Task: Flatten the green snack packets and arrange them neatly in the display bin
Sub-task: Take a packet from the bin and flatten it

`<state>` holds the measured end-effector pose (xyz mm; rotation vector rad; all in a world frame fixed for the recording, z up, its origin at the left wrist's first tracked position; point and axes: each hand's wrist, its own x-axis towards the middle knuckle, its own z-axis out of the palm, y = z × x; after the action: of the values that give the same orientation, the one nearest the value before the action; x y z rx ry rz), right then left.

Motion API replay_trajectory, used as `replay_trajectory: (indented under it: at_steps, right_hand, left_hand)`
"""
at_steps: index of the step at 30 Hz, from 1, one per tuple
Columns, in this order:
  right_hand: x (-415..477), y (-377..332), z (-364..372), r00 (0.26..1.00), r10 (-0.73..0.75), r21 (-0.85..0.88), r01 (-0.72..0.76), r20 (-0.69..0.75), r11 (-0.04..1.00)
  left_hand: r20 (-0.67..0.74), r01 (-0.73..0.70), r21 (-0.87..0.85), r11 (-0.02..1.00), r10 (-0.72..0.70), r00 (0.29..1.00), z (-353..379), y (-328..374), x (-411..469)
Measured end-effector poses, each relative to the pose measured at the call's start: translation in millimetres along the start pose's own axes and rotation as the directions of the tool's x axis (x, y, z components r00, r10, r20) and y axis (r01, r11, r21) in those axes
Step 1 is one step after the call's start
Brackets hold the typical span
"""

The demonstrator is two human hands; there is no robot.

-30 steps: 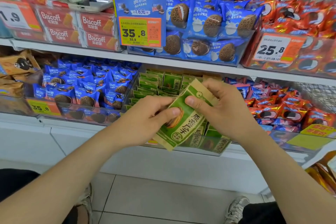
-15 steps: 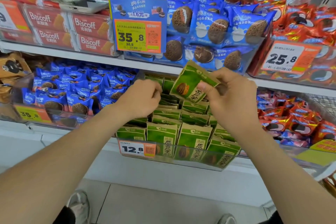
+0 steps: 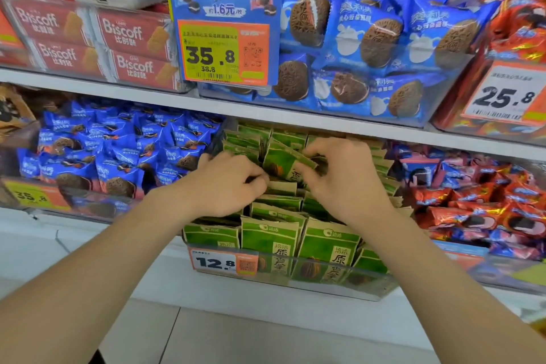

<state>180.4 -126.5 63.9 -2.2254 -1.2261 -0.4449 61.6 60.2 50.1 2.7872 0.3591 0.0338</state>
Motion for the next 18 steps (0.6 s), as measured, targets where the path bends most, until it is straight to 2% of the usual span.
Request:
replay_trajectory:
  at_steps: [4,6,9,13,15,18]
  right_hand:
    - [15,-4,8,0.987,-0.108,-0.157,0.126,0.122,0.980]
    - [23,-10,13,0.970,-0.083,-0.246,0.140,0.226,0.959]
    - [35,-12,20,0.973,-0.014,-0.357,0.097,0.228,0.929]
    - [42,-13,35,0.973,0.008,-0.486,0.109,0.233,0.867]
    - [46,-10,36,0.973,0.038,-0.487,0.081,0.229,0.870]
    - [48,-9,36,0.959,0.072,-0.451,0.063,0.276,0.890]
  left_hand:
    - [0.023,-0.008,-0.006,1.000,0.008,1.000,2,-1,-3]
    - [0.038,-0.011,-0.005,1.000,0.011,0.999,4,0,-4]
    - [0.069,0.003,-0.010,1.000,-0.002,0.998,5,1,-3]
    - [0.076,-0.008,0.007,1.000,0.008,0.997,5,1,-4]
    - [0.042,0.003,-0.060,0.998,0.000,0.999,3,1,-3]
    - [-0.108,0.021,-0.245,0.969,-0.048,0.993,1,-2,3]
